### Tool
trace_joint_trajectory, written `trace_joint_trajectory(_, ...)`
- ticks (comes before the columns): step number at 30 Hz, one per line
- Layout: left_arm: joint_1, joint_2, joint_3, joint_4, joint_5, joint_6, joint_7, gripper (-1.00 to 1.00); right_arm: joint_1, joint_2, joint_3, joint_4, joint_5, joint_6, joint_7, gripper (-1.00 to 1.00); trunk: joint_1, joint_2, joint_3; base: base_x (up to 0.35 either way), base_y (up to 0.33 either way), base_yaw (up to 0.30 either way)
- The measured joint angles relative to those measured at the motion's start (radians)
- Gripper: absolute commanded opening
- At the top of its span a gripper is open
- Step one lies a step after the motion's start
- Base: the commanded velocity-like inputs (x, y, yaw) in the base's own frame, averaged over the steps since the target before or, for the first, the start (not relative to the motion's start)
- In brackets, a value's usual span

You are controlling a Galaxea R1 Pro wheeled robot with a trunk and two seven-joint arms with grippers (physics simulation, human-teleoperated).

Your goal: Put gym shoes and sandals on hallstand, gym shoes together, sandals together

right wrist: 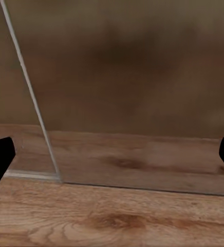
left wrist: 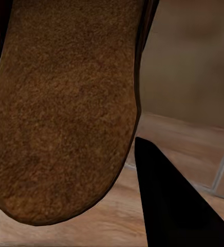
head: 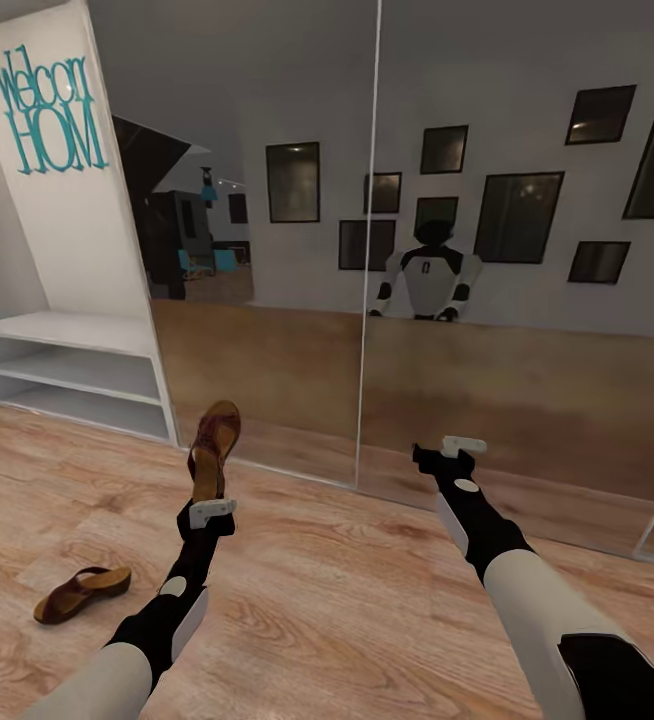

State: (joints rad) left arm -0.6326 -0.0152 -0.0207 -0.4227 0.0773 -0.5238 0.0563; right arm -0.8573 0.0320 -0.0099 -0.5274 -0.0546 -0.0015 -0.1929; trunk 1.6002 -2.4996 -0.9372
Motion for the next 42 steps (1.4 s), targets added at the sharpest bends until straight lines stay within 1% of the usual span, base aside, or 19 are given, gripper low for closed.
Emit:
trace_joint_trajectory(11,0.0,0.0,0.0,0.0,0.0,0.0,0.0,-1.0,0.0,0.0,0.0,0.0,0.0,0.0,0.0,1.0,0.0,0.0,0.0,0.0,-0.002,0.29)
trace_joint_trajectory(22,0.0,0.0,0.0,0.0,0.0,0.0,0.0,-1.0,0.0,0.0,0.0,0.0,0.0,0.0,0.0,1.0,0.0,0.0,0.0,0.0,-0.201,0.29)
trace_joint_trajectory(42,0.0,0.0,-0.001,0.0,0.0,0.0,0.0,-1.0,0.0,0.0,0.0,0.0,0.0,0.0,0.0,1.0,0.0,0.0,0.0,0.0,-0.009,0.29)
